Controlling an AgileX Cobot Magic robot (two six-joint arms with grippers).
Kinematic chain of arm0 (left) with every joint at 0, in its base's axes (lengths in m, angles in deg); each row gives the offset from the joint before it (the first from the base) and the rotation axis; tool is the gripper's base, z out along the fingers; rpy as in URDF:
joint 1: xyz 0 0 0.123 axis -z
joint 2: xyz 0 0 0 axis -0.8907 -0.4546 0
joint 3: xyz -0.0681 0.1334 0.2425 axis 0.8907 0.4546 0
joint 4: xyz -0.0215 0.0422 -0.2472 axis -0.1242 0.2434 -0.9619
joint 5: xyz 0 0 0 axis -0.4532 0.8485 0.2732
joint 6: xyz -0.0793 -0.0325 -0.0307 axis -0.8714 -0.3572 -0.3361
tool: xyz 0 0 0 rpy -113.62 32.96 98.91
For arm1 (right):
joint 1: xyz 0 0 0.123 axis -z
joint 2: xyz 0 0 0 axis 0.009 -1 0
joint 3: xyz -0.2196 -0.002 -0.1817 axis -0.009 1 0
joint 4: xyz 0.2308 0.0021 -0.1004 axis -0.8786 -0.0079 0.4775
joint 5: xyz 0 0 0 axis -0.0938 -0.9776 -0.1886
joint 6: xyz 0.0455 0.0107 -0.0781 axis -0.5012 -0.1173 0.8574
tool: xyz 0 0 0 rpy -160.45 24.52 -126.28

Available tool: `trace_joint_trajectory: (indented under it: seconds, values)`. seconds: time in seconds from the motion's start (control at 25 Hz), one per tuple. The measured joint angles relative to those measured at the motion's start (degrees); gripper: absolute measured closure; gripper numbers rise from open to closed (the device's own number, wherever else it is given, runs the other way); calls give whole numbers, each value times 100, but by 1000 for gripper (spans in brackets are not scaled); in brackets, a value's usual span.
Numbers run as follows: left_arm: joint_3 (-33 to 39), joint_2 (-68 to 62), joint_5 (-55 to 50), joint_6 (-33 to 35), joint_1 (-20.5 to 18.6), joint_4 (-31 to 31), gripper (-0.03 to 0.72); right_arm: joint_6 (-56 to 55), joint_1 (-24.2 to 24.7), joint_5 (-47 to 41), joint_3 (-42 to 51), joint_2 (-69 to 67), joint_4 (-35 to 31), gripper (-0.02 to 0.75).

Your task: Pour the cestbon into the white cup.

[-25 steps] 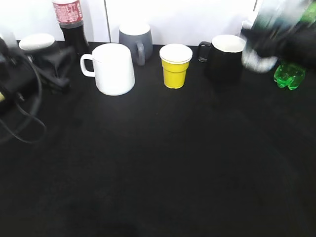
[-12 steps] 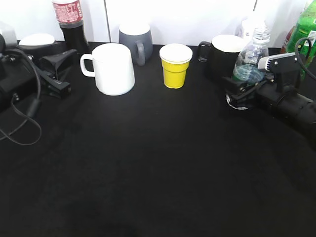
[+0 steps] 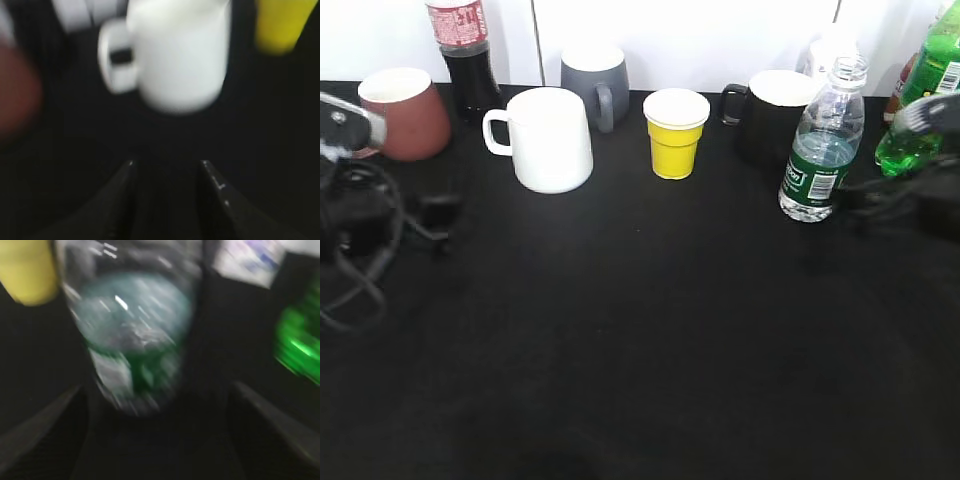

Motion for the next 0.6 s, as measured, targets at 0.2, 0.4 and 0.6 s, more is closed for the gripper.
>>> trace_joint_trajectory:
  seconds: [0.2, 0.4, 0.6]
  values:
    - [-1214, 1636, -4085, -366, 0, -1144, 389, -922, -336, -3115, -750, 1618, -444, 154]
    - [-1310, 4684, -6392, 261, 0, -1285, 391, -677, -913, -5787, -1356, 3682, -1240, 160]
    - [-701, 6926, -7863, 698, 0, -1360, 392, -157, -914, -7980, -1129, 6311, -1502, 162]
